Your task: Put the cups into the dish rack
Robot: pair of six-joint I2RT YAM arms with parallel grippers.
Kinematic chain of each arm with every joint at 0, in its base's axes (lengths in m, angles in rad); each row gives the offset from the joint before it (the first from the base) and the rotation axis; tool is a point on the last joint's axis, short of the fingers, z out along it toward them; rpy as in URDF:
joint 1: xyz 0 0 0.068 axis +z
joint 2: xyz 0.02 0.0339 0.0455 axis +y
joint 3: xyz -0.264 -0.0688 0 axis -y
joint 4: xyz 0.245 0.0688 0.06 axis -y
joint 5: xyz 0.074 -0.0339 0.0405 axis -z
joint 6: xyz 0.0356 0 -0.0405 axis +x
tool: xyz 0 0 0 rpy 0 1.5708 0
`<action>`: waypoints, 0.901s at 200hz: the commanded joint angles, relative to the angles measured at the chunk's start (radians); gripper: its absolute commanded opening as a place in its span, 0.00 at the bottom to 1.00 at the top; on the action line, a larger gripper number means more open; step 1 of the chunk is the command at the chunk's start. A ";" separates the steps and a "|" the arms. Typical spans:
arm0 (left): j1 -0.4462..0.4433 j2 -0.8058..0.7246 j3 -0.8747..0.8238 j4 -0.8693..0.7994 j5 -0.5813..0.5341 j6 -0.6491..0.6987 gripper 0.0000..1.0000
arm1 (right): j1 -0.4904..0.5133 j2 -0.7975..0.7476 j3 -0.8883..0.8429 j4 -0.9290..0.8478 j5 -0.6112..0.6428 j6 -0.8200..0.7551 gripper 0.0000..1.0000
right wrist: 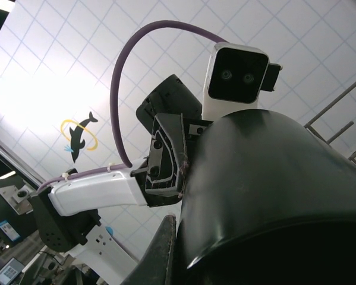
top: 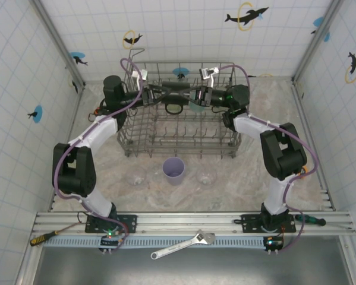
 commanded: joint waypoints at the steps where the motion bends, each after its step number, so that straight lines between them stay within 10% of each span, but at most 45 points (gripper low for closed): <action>1: 0.015 0.021 0.029 -0.008 0.016 0.017 0.98 | 0.006 -0.053 0.055 0.097 -0.004 -0.044 0.00; 100: 0.016 0.005 -0.002 0.052 0.053 -0.024 0.92 | 0.026 0.005 0.116 0.084 -0.004 -0.029 0.00; 180: 0.016 -0.018 -0.025 0.047 0.025 -0.015 0.12 | 0.025 0.011 0.122 0.044 0.012 -0.044 0.08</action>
